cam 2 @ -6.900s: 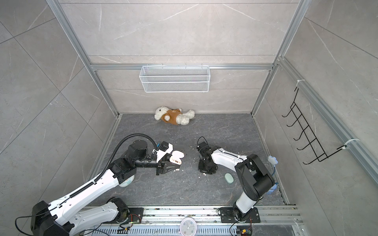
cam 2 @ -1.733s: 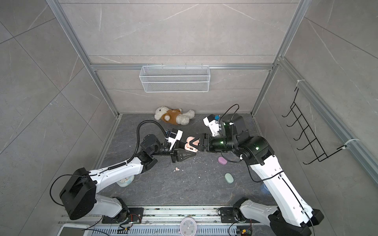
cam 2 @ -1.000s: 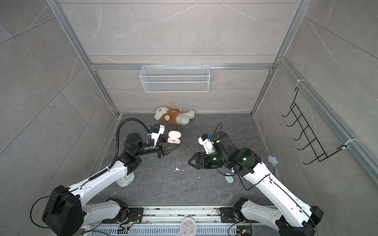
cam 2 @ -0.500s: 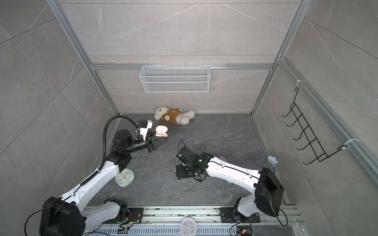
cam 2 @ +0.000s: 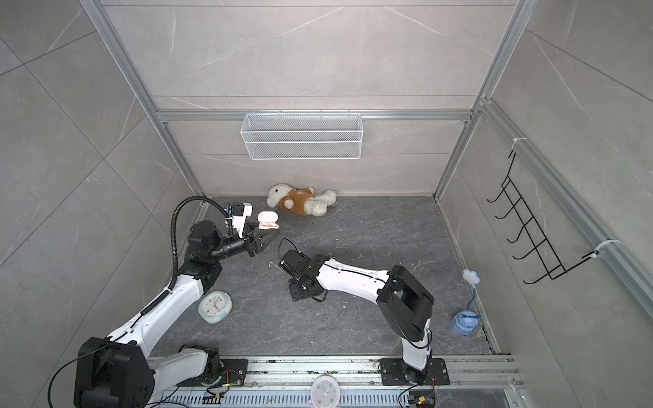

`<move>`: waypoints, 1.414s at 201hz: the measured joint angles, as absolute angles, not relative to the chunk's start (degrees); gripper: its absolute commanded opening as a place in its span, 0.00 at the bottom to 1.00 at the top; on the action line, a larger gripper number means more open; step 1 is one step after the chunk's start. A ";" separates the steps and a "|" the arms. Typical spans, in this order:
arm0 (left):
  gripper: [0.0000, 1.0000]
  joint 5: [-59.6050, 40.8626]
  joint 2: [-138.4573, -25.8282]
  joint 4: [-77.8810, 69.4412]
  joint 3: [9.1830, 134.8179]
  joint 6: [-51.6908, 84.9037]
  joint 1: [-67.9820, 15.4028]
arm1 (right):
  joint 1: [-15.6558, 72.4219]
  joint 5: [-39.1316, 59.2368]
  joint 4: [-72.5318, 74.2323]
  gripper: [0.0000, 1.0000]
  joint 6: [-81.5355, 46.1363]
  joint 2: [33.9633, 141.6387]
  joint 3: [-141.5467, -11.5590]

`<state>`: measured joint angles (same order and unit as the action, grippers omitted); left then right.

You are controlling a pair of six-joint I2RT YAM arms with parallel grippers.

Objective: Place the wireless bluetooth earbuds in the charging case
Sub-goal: 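Lower the right gripper over the second peach earbud and close on it, then lift the earbud with the right gripper and carry it to the case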

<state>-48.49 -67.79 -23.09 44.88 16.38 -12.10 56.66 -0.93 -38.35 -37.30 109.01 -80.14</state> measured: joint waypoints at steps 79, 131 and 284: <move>0.15 -49.65 -67.81 -25.08 44.88 17.39 -11.84 | 54.06 -0.91 -42.37 0.31 -33.56 115.48 -85.82; 0.15 -49.89 -67.85 -25.80 44.88 17.43 -11.84 | 53.47 -0.89 -42.96 0.29 -32.45 116.33 -86.28; 0.14 -50.11 -67.88 -25.82 44.88 18.00 -11.84 | 53.10 -0.89 -43.31 0.20 -31.00 120.62 -88.25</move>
